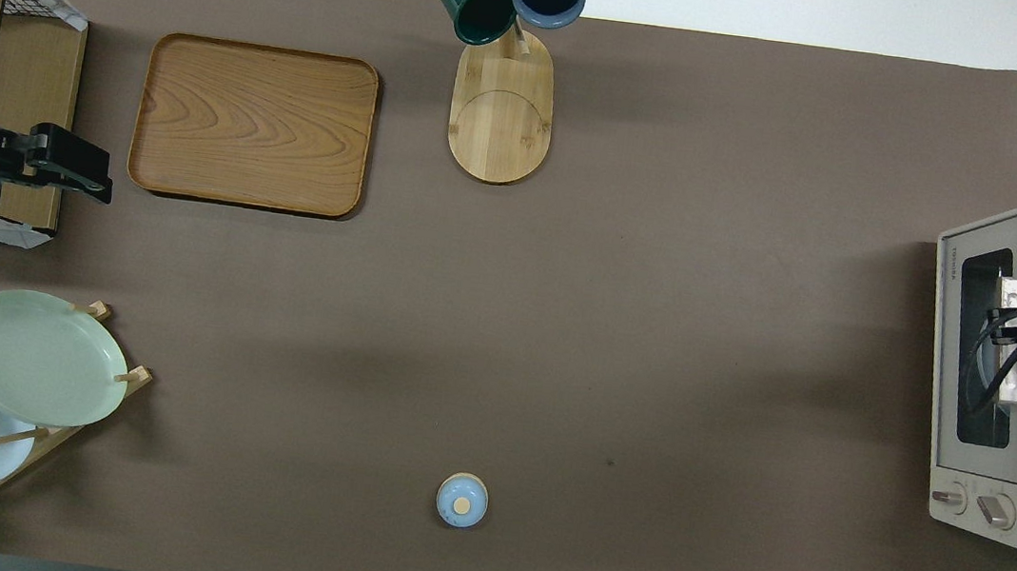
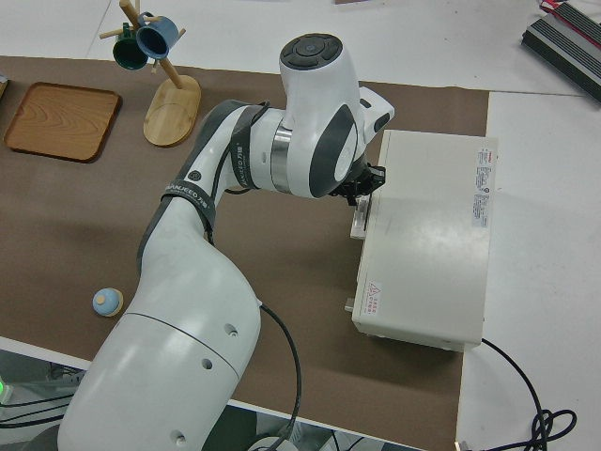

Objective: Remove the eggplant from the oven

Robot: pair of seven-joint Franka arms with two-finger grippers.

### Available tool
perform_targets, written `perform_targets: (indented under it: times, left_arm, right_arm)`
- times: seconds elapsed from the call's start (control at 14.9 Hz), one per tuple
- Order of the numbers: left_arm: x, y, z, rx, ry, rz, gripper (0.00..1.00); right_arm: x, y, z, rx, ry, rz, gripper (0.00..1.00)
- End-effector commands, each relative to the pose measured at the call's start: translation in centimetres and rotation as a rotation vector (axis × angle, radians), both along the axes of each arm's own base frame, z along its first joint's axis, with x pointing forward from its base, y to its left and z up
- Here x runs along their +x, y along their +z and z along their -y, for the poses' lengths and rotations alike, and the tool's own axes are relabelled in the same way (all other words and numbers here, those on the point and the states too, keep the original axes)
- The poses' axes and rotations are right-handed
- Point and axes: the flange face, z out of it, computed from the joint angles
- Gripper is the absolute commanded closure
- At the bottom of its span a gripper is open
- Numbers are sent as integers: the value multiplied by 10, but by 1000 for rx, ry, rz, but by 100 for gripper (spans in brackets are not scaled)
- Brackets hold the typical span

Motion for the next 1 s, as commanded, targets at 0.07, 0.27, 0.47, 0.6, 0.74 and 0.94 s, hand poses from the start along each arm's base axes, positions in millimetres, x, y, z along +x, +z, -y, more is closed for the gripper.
perform_targets:
  times: [0.07,0.27,0.47,0.6,0.74,0.94]
  left_arm:
    - [-8,1,-5,15,7,5,0]
    - [-8,0,-5,15,7,4,0]
    - [-8,0,-5,15,7,4,0]
    - [-8,0,-5,15,7,4,0]
    - [-8,0,-5,15,7,4,0]
    - [-9,1,-5,15,7,5,0]
  right_arm:
    - [-12,-16,19,-5,58,19,100]
    - [-11,-20,15,-6,44,32,100]
    - [-8,-24,5,5,54,44,100]
    - [-11,-46,-5,7,53,58,100]
    - [-12,-62,-14,8,68,77,100]
    - [-4,-77,-35,38,54,88,100]
